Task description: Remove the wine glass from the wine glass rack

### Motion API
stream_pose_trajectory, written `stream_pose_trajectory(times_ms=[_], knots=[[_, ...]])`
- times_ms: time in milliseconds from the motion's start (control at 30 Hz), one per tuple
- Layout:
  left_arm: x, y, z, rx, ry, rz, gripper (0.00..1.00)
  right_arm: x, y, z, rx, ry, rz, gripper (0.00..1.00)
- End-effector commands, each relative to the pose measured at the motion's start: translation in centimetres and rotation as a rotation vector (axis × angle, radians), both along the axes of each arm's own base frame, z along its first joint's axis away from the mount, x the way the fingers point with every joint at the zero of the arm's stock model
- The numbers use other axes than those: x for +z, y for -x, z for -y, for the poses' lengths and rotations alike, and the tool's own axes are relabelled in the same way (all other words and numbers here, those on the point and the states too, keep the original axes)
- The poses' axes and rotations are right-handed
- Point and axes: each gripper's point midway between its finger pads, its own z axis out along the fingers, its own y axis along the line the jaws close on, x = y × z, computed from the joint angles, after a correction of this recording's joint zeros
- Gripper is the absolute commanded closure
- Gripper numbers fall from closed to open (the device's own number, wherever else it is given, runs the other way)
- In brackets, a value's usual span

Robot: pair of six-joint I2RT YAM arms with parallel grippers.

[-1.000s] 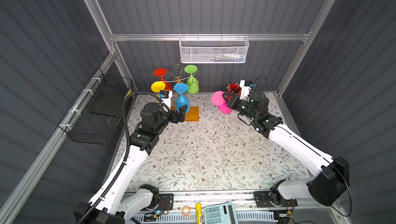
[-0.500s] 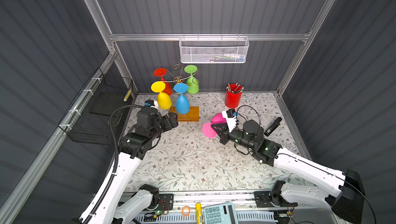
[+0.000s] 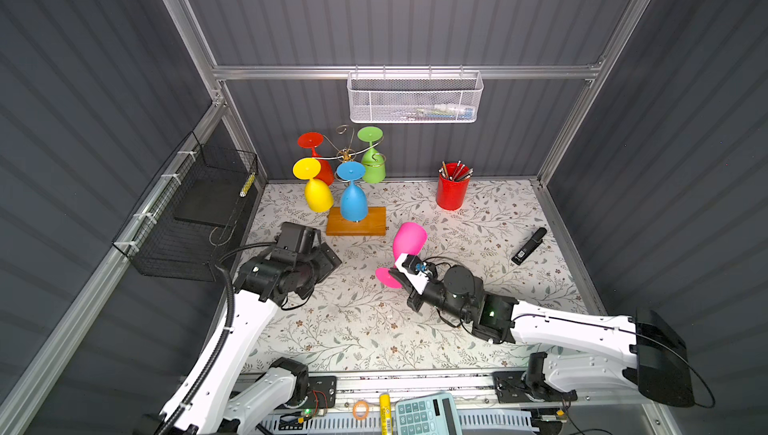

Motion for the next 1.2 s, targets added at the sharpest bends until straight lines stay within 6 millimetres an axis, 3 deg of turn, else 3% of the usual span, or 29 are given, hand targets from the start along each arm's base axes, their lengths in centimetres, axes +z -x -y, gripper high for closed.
stream_pose_trajectory(times_ms=[0,300,800,933,1167], knots=[[-1.0,2.1,0.5,0.044,0.054,-0.141,0.13,0.8,-0.5,-0.2,-0.065,0.035,0.159,1.0],[-2.1,2.9,2.2,0.103,0.188,-0.22,0.17,-0.6,0.2,-1.1,-0.113,0.053,0.344,1.0],[-2.6,1.2,5.5,0.151,0.441,-0.201,0.26,-0.9,0.5,-3.2,-0.12,0.079,0.485,1.0],[-2.5,0.9,6.6,0.142,0.511,-0.202,0.28,-1.2,1.8,-4.5,-0.088,0.083,0.502,1.0],[-2.2,0.6,6.8,0.165,0.554,-0.186,0.31,-1.8,2.0,-5.1,-0.077,0.092,0.51,1.0]])
